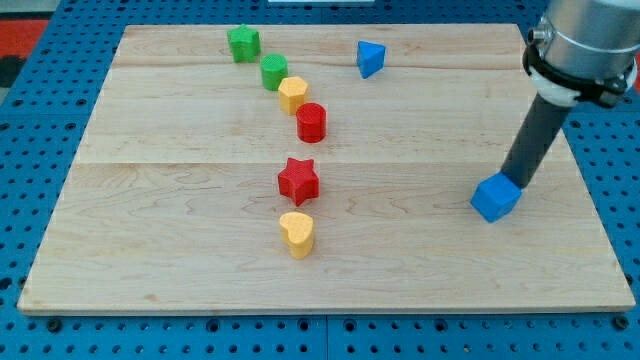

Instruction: Place the green circle below the blue triangle

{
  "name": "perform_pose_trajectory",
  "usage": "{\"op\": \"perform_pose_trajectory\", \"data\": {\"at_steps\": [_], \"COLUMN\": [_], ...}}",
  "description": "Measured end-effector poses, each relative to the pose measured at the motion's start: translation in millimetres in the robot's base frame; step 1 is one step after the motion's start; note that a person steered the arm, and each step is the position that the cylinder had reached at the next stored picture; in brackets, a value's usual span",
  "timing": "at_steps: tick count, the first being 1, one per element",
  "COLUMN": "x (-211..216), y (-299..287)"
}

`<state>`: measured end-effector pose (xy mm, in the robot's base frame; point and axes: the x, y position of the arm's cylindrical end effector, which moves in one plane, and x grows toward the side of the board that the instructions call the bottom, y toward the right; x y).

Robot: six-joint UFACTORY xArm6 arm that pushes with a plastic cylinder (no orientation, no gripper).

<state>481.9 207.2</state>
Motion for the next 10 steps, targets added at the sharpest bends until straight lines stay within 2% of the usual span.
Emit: {"op": "perform_pose_trajectory", "data": {"at_steps": [1,3,5,6,7,9,10], "x": [11,-96,-175,-208,-217,-224,-265], "y": [0,48,40,27,-12,-130,-112]}}
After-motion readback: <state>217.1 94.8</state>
